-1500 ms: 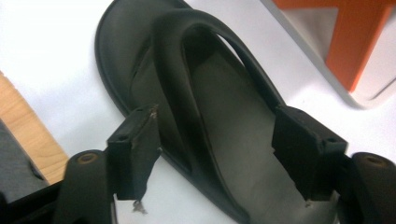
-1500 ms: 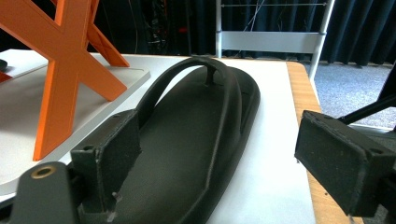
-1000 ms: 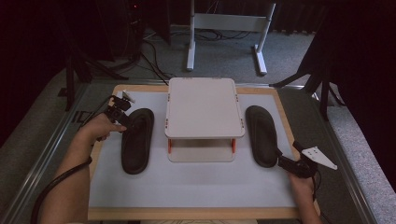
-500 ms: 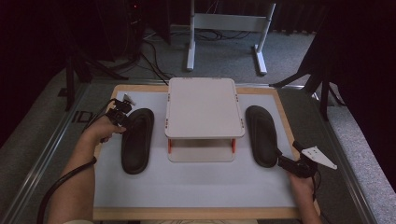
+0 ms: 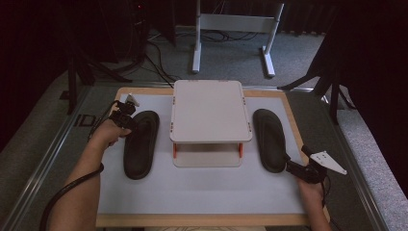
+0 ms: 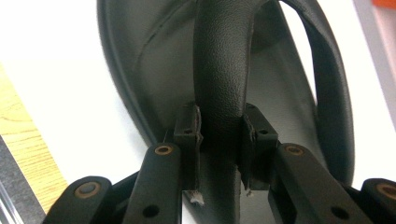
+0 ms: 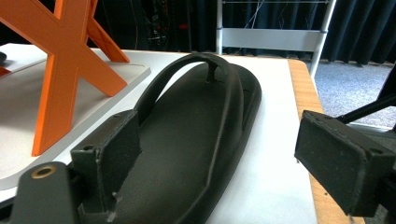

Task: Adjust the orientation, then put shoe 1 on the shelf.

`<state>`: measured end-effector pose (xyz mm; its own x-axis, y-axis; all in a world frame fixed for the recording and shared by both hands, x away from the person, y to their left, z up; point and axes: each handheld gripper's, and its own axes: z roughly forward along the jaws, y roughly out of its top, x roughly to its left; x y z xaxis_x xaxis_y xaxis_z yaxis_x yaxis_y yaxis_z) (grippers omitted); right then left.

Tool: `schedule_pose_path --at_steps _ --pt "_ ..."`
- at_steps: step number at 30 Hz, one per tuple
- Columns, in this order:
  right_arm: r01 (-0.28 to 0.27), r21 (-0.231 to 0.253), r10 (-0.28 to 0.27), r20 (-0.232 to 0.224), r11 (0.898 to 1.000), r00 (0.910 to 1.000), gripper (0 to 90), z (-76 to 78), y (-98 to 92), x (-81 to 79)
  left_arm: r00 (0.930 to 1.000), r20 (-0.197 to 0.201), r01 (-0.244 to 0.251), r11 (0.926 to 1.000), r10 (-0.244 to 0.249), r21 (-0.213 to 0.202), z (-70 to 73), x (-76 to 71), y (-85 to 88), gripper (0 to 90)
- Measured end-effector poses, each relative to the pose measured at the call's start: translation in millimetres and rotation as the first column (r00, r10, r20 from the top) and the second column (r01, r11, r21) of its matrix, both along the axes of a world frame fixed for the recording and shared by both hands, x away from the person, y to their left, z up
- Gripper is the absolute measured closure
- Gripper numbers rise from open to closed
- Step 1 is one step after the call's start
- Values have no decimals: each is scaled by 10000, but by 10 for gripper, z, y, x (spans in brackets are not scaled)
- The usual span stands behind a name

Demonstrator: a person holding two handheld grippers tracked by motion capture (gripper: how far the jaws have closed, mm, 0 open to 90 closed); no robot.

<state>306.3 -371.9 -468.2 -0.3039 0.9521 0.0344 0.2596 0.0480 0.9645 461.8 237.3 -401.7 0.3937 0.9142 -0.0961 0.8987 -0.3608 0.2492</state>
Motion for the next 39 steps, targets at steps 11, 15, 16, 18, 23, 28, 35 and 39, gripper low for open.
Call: schedule_pose_path --at_steps 11,15,16,18,23,28,35,39 --pt "14 -76 -14 19 10000 10000 136 -1 5 -3 9981 486 -365 9984 386 -436 305 -81 87 723" --pt "41 -31 -41 16 10000 10000 136 1 0 -2 9972 673 -287 9983 321 -503 451 -113 82 724" --pt "57 -11 -57 5 10000 10000 136 1 -3 -2 9960 812 -325 9981 367 -532 555 -120 82 724" --pt "70 -23 -70 -5 10000 10000 136 1 -2 -2 9947 938 -358 9976 412 -589 653 -123 81 725" --pt "56 -30 -56 -19 10000 10000 136 -1 0 1 9900 1357 -304 9979 378 -564 954 -139 21 725" --pt "38 -56 -38 -34 10000 10000 136 -2 3 2 9848 1722 -131 9987 215 -499 1230 -156 -83 723" --pt "21 -68 -21 -34 10000 10000 136 -2 2 1 9781 2082 92 9995 -24 -315 1531 -154 -253 724" --pt "18 -78 -18 -26 10000 10000 136 -2 2 1 9758 2187 155 9991 -65 -392 1637 -135 -386 724"
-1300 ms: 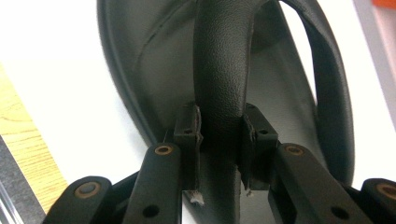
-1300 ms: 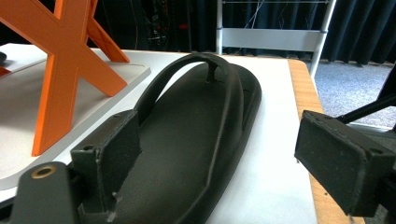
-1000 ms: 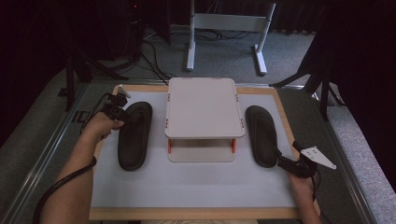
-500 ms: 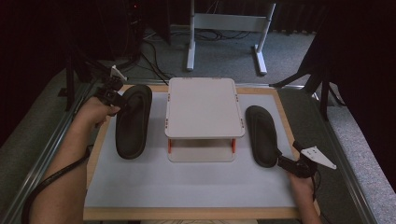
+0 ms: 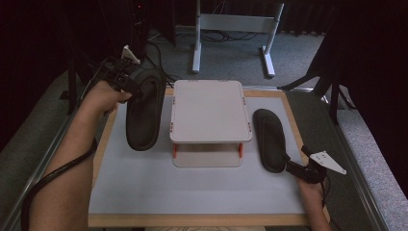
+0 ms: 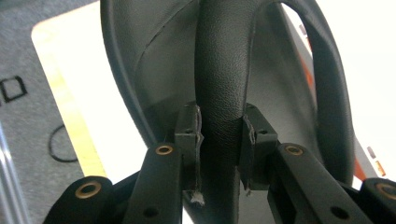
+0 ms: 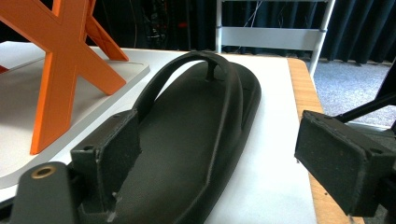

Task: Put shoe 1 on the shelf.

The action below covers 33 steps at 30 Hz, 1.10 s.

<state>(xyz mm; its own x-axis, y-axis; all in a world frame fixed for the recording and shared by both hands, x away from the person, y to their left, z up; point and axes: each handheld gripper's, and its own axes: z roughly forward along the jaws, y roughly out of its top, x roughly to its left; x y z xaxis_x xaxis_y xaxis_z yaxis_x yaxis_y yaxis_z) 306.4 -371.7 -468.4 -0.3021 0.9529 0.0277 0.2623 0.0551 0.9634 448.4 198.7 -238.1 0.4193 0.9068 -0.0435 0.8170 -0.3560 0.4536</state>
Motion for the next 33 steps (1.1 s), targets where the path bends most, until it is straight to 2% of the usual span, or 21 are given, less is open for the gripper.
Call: schedule_pose_path --at_steps 2,6,8,11,14,16,23,25,27,33 --pt "-5 -16 5 -9 10000 10000 136 0 -1 1 9999 74 78 9999 -79 67 46 11 -82 724" --pt "-15 -27 15 -12 10000 10000 136 -1 1 2 9996 134 255 9997 -254 -70 139 44 -248 724" --pt "-23 -21 23 -16 10000 10000 136 -1 1 2 9995 137 297 9995 -296 -48 156 50 -281 724" --pt "-36 -35 35 -16 10000 10000 136 -2 2 2 9989 130 453 9990 -453 36 220 87 -472 724" --pt "-52 -31 52 -17 10000 10000 136 -2 2 2 9984 132 550 9985 -550 -39 249 107 -564 724" --pt "-64 -23 64 -10 10000 10000 136 -2 1 1 9978 134 655 9977 -652 -165 280 129 -713 724" --pt "-121 -14 121 4 9999 9999 136 -1 1 -1 9967 9 807 9966 -807 -145 261 165 -967 724" --pt "-123 -17 123 -6 9999 9999 136 -2 1 1 9972 -6 743 9971 -743 -142 253 170 -991 724" --pt "-135 -37 135 -11 9999 9999 136 -3 3 2 9982 -32 600 9975 -602 -362 235 175 -1058 723" --pt "-133 -49 133 -16 9999 9999 136 -3 4 3 9979 -140 621 9972 -627 -414 217 182 -1147 723"
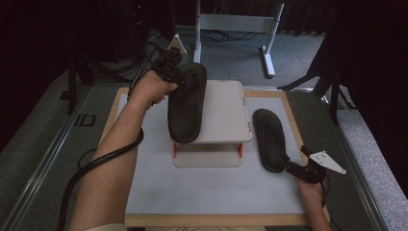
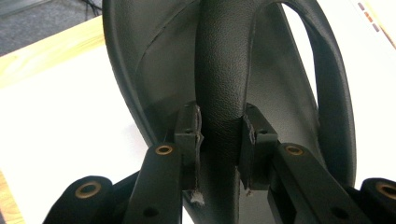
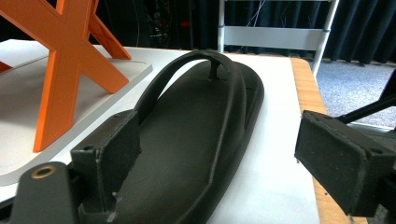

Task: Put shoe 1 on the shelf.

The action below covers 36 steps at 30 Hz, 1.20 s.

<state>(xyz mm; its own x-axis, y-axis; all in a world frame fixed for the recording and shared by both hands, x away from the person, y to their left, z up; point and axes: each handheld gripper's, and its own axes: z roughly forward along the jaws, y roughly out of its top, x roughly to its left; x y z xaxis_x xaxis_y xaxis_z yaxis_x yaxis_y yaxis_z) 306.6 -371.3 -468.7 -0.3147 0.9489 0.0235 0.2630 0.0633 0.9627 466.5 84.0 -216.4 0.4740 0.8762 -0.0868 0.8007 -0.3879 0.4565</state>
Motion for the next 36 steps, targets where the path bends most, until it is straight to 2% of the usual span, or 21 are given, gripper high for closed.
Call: schedule_pose_path --at_steps 3,4,6,10,17,21,25,28,30,31,32,33,36 --pt "6 -26 -6 -1 10000 10000 136 -1 1 0 9996 -121 -253 9997 254 56 -46 45 -59 724" --pt "18 -28 -18 3 10000 10000 136 -1 2 0 9986 -158 -503 9987 503 27 -91 79 -68 723" --pt "3 -25 -3 0 10000 10000 136 -1 2 1 9981 -178 -584 9983 585 53 -117 95 -78 723" --pt "7 -32 -7 -5 10000 10000 136 -2 1 2 9947 -367 -970 9948 958 -322 -254 154 -125 723" --pt "1 -77 -1 -7 10000 10000 136 -3 7 4 9906 -278 -1352 9900 1341 -398 -297 178 -189 723" --pt "-21 -57 20 -19 10000 10000 136 -5 8 6 9875 -241 -1559 9877 1555 -150 -299 170 -214 722" --pt "-29 -106 28 -22 9999 10000 136 -6 11 8 9875 -202 -1564 9877 1563 -5 -317 162 -237 720" --pt "-21 -100 21 3 9999 10000 136 -5 10 6 9912 -92 -1318 9910 1320 215 -321 161 -262 707" --pt "-6 -89 6 4 10000 10000 136 -4 9 5 9918 -100 -1273 9915 1276 258 -329 164 -265 628" --pt "-3 -61 2 -14 10000 10000 136 -4 6 6 9931 -148 -1159 9931 1162 176 -332 164 -261 598" --pt "2 -67 -2 -9 10000 10000 136 -3 6 5 9964 -153 -835 9963 832 -201 -325 152 -240 548" --pt "5 -69 -5 -3 10000 10000 136 -3 6 5 9973 -127 -734 9964 729 -427 -317 146 -224 527" --pt "6 -68 -7 -13 10000 10000 136 -4 6 7 9983 -56 -589 9966 586 -582 -287 129 -202 494"
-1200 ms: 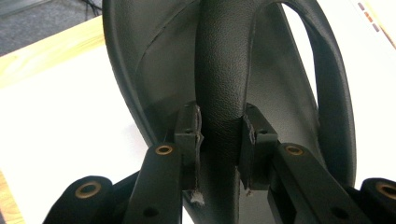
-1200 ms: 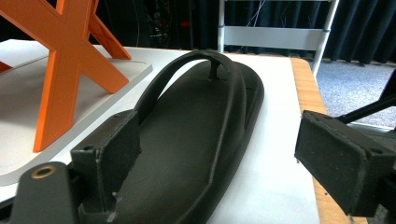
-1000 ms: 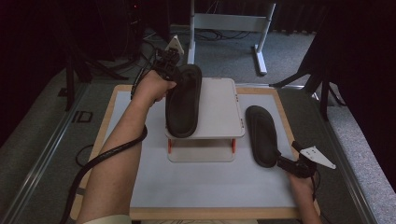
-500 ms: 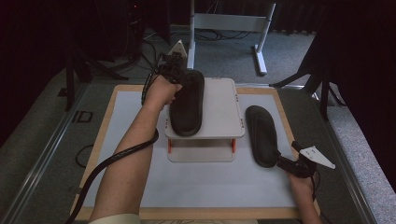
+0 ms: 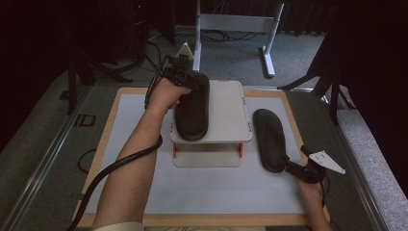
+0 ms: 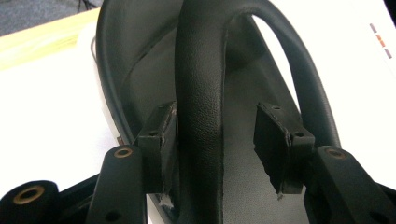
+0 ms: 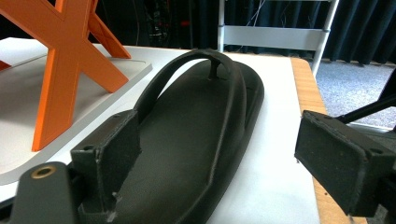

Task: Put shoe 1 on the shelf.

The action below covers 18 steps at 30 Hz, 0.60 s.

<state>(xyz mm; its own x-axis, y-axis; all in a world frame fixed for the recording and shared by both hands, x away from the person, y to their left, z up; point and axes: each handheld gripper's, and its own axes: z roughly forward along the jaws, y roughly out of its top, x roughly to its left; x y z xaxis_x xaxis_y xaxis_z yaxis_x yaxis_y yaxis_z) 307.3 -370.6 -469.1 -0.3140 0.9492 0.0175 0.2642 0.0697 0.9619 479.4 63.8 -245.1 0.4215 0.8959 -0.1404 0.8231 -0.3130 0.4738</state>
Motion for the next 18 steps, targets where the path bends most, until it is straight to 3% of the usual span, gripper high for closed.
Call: schedule_pose_path --at_steps 9,11,18 --pt "2 -29 -2 -20 10000 10000 136 -1 3 0 9984 354 459 9985 -448 -302 137 -104 80 448" --pt "-1 -36 0 -20 10000 10000 136 -2 3 1 9961 417 804 9952 -781 -557 153 -134 105 391" --pt "25 -55 -25 -52 10000 10000 136 -3 3 2 9886 1011 1216 9874 -1114 -1012 160 -224 259 189"
